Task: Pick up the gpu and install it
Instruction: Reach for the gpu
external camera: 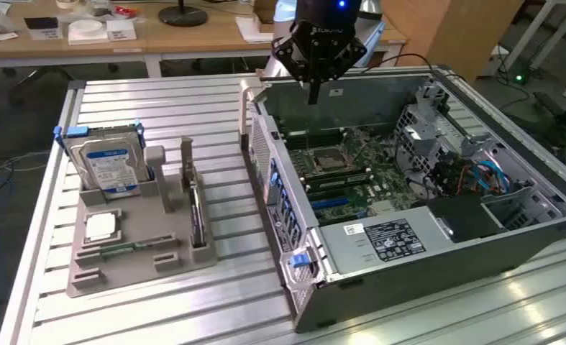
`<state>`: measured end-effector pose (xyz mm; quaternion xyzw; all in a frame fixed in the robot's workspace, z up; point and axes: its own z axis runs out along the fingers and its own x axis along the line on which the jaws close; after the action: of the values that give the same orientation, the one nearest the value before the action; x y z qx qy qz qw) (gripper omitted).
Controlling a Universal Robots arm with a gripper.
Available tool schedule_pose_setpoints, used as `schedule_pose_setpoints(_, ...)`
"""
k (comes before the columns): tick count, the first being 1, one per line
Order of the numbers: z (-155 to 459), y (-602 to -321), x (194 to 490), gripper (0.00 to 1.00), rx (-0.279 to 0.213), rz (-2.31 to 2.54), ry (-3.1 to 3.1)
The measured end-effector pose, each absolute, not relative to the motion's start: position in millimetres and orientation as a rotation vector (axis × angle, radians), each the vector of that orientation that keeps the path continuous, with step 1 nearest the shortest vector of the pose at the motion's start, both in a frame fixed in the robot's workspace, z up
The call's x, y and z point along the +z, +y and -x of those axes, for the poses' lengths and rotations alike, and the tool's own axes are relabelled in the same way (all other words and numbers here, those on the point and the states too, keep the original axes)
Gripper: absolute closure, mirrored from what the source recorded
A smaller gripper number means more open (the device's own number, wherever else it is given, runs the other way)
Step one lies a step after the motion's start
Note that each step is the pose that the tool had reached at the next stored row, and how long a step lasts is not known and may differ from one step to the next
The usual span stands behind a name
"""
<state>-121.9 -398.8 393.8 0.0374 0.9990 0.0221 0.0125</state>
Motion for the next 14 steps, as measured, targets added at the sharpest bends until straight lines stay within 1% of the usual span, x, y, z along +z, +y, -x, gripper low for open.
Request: schedule_pose_setpoints(14, 130.4, -398.8, 393.8, 0.89, 0.069, -0.117, 3.114)
